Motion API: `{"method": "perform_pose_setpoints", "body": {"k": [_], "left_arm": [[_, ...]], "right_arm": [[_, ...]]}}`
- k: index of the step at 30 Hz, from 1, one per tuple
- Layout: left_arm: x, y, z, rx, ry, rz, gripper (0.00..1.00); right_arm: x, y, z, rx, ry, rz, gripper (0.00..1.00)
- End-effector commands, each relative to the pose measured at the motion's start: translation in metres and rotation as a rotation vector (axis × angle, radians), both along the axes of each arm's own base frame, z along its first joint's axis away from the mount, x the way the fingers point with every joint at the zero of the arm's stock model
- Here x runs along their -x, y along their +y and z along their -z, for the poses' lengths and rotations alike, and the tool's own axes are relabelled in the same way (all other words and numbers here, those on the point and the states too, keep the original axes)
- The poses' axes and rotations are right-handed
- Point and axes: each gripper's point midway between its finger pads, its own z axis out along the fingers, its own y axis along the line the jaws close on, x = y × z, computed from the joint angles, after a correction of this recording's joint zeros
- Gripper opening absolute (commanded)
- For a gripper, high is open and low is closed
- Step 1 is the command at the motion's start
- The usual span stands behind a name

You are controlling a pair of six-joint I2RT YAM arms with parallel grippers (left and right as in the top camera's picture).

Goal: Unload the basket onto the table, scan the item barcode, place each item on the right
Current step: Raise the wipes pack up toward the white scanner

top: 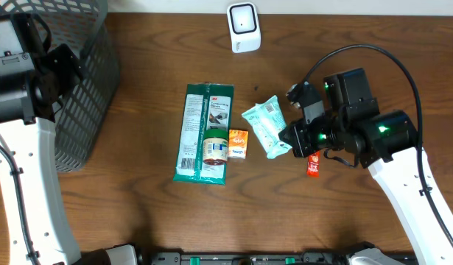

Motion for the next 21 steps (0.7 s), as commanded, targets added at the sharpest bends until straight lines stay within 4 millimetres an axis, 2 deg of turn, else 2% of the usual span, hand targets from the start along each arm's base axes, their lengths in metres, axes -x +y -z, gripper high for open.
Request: {"method": "perform_pose_setpoints", "body": {"k": [1, 4, 8, 11, 17, 21], "left_arm": [[0.001, 0.004, -0.003, -0.016, -0.001, -0.006, 0.92], [0.001, 0.004, -0.003, -0.016, -0.001, -0.006, 0.92], [0.001, 0.004, -0.003, -0.016, -0.001, -0.006, 0.93], [0.001, 0.004, -0.003, -0.016, -0.001, -0.006, 0.93], [0.001, 0.004, -0.003, -0.016, -0.001, -0.006, 0.92], [0.001, 0.004, -0.003, -0.016, -0.001, -0.006, 0.92]], "right_arm": [[-0.01, -0.005, -0.009, 0.028, 0.014, 0.073, 0.01], [-0.015, -0.01, -0.019, 0.082, 0.02, 0.075, 0.01], [-0.023, -0.013, -0.034, 0.161, 0.007, -0.027, 0.01], [-0.039, -0.021, -0.033, 0.243, -0.018, -0.02, 0.01], [-0.065, -0.021, -0.02, 0.383, -0.123, -0.12, 0.01], [-0.078, -0.023, -0.02, 0.51, -0.213, -0.161, 0.01]]}}
